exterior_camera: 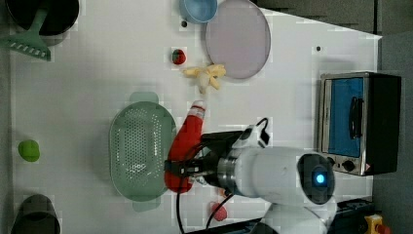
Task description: Pick Ketchup from the table and place it in strainer.
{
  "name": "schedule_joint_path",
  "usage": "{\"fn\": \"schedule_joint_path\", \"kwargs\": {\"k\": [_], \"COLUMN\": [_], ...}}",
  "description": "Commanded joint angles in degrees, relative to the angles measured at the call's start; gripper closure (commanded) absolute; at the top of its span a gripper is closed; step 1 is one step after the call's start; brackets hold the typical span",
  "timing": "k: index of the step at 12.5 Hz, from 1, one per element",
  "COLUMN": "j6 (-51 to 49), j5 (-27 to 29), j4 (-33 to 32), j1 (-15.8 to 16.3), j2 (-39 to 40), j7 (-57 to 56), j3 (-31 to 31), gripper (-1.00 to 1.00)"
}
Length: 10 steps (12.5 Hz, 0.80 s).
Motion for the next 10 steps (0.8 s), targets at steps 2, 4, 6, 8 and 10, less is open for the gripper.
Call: {"fn": "schedule_joint_path", "kwargs": {"k": [2,4,6,8,10], "j6": [6.21,9.38,9.67,9.91,9.84], "j5": [-0.59,-1.94,-4.45,-4.98,-4.92], "j4": [0.92,0.89,0.76,1.03,1.54], "j1": [1.90,2.51,2.65,2.65,2.46], "j2": [5.24,8.32,10.34,10.52,9.14], "j7": [9.87,10.18,10.18,10.19,10.44], "j3": [-0.10,-0.59,-1.55,-1.78,-1.82], "gripper": [-0.20,-0.26,-0.66,-1.00,-1.00]}}
